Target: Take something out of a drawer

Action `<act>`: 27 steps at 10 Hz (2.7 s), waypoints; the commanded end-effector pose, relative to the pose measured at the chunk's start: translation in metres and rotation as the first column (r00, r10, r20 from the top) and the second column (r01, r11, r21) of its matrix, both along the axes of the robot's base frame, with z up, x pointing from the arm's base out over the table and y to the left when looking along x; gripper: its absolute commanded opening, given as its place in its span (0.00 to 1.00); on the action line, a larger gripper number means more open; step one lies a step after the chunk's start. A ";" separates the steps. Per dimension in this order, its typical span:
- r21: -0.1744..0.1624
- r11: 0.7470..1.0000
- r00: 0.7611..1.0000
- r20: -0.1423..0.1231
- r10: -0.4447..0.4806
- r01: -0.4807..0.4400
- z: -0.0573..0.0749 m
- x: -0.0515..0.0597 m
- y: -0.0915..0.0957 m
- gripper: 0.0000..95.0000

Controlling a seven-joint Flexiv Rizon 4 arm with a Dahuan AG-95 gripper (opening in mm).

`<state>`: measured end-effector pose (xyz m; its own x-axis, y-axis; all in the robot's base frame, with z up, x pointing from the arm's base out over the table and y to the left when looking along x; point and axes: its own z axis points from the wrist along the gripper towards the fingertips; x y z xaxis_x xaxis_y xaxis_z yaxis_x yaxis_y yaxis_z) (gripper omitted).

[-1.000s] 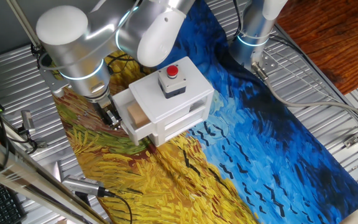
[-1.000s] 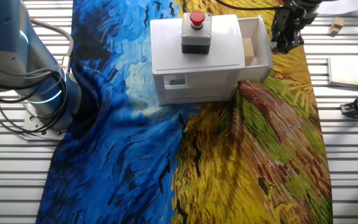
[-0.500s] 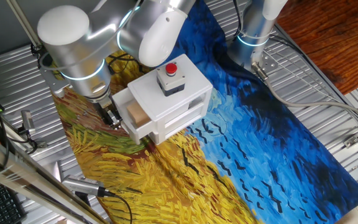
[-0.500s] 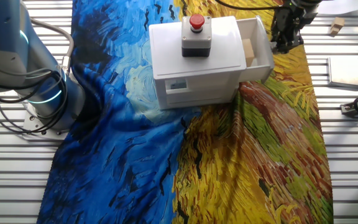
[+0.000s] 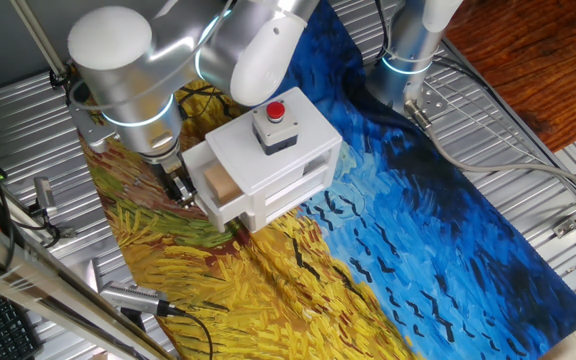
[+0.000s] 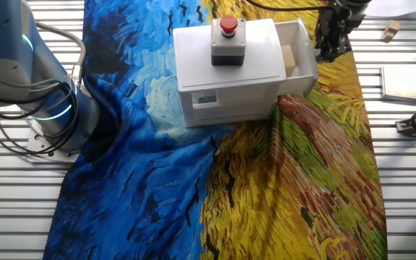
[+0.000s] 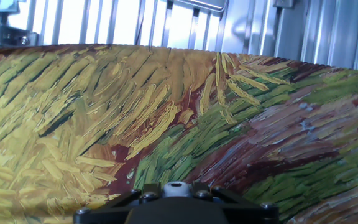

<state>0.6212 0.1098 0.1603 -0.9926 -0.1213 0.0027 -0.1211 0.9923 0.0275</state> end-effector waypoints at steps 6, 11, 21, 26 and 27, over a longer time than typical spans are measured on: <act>0.002 1.000 1.000 -0.015 -0.009 0.009 0.012 0.035 0.000 0.00; 0.004 1.000 1.000 -0.009 0.001 -0.001 0.008 0.046 0.001 0.00; 0.008 1.000 1.000 -0.011 0.008 -0.008 0.005 0.049 0.001 0.00; 0.007 1.000 1.000 -0.015 0.024 -0.024 0.005 0.049 0.001 0.00; 0.007 0.999 0.999 -0.014 0.031 -0.031 0.005 0.049 0.001 0.00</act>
<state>0.6709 0.1107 0.1654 -0.9880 -0.1535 0.0154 -0.1529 0.9876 0.0363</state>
